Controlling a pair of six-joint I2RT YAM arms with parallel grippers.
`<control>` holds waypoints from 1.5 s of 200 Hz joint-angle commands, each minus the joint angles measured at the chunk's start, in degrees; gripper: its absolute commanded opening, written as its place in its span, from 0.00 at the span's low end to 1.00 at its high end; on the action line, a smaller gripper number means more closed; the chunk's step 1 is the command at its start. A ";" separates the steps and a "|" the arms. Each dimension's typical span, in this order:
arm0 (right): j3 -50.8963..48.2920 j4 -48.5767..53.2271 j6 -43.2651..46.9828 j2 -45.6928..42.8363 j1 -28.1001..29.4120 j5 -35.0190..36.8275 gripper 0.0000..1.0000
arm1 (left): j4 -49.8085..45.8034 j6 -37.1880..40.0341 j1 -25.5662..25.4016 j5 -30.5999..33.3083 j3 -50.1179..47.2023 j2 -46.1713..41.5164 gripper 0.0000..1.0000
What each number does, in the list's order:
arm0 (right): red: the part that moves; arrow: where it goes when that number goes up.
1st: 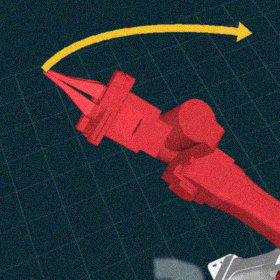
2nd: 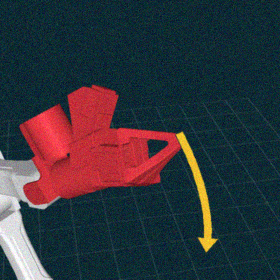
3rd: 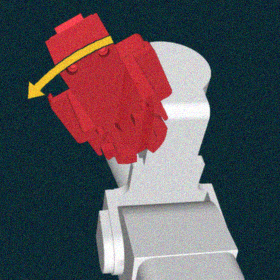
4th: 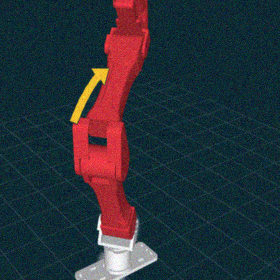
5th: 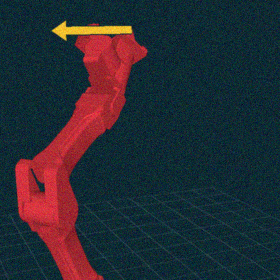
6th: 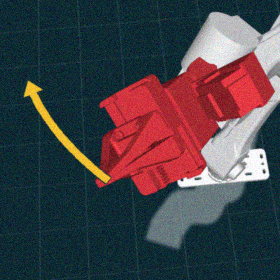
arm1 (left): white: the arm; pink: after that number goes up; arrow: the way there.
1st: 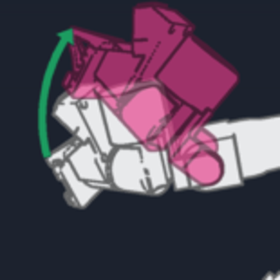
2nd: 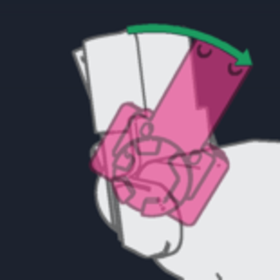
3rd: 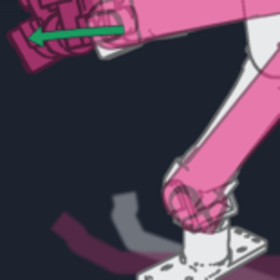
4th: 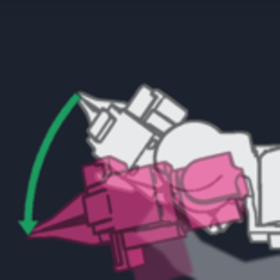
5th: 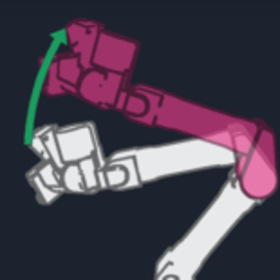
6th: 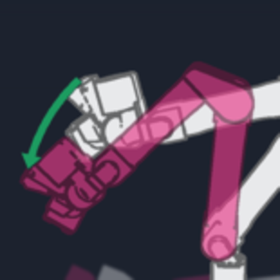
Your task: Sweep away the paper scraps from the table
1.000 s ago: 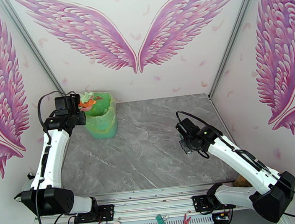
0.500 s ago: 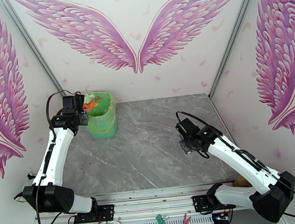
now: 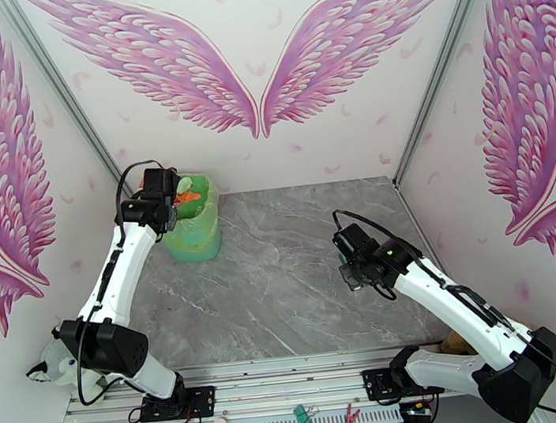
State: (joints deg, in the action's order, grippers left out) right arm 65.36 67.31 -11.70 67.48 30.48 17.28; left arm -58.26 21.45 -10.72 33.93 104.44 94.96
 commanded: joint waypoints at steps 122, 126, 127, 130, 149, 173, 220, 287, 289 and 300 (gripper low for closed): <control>-1.34 -3.10 1.03 -1.79 0.48 -1.19 0.00 | -9.69 9.61 -5.43 9.56 -0.72 3.83 0.00; -1.22 -3.15 0.90 -1.67 0.54 -1.34 0.00 | -9.76 9.58 -5.53 10.01 -0.65 3.83 0.00; -1.21 -3.15 0.94 -1.57 0.58 -1.40 0.00 | -9.77 9.57 -5.58 10.14 -0.65 3.83 0.00; -1.13 -3.28 0.82 -1.48 0.58 -1.49 0.00 | -9.82 9.62 -5.66 10.34 -0.64 3.83 0.00; -0.95 -4.30 0.04 -1.11 0.63 -3.70 0.00 | -9.39 10.14 -6.26 13.10 -0.62 3.75 0.00; -1.98 -7.06 0.06 -1.92 0.60 -6.79 0.00 | -9.53 11.83 -7.45 17.56 0.92 4.37 0.00; -5.42 -11.75 0.50 -2.78 0.72 -10.15 0.00 | -6.70 19.81 -8.56 22.80 4.04 6.67 0.00; -7.93 -14.35 0.53 -6.69 0.85 -12.97 0.00 | 5.25 34.75 -8.98 33.51 4.13 10.60 0.00; -7.89 -14.32 0.58 -6.78 0.89 -12.91 0.00 | 6.09 35.23 -8.97 33.71 4.04 10.60 0.00; -7.88 -14.32 0.72 -7.08 0.84 -12.80 0.00 | 7.66 36.65 -8.84 34.30 3.97 10.56 0.00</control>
State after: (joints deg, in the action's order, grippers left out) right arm 57.47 55.09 -10.87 62.28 30.92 5.32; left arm -57.91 51.09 -19.57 62.98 107.70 105.14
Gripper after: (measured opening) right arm 0.129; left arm 0.282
